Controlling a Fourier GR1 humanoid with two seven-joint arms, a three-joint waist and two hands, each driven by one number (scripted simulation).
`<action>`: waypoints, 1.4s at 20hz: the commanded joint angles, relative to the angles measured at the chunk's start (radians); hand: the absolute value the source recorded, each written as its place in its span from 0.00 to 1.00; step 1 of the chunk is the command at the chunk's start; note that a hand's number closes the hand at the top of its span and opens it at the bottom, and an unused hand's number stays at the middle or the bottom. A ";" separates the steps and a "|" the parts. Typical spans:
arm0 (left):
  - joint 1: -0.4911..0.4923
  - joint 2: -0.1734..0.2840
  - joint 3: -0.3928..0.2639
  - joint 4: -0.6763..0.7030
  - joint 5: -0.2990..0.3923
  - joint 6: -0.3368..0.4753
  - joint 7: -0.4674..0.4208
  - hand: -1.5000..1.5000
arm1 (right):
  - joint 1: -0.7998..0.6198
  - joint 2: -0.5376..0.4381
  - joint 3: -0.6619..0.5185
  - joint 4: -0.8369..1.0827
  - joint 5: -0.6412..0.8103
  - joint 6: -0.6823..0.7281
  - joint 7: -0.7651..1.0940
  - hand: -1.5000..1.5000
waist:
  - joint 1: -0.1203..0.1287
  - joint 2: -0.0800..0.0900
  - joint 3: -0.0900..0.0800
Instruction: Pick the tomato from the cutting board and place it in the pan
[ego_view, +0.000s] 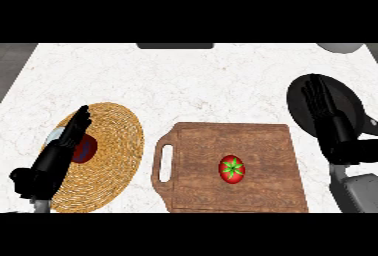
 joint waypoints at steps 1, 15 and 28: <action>-0.018 -0.011 0.017 -0.027 0.025 -0.015 0.064 0.50 | -0.070 0.035 0.054 0.024 0.093 -0.059 0.077 1.00 | -0.008 -0.018 -0.022; -0.067 -0.200 -0.056 0.061 0.205 -0.043 0.186 0.50 | -0.303 -0.028 0.449 -0.038 0.966 -0.392 0.650 0.00 | -0.033 -0.027 -0.027; -0.107 -0.197 -0.075 0.064 0.198 -0.061 0.213 0.50 | -0.518 0.147 0.699 0.147 0.910 0.542 1.397 0.00 | 0.020 -0.026 -0.032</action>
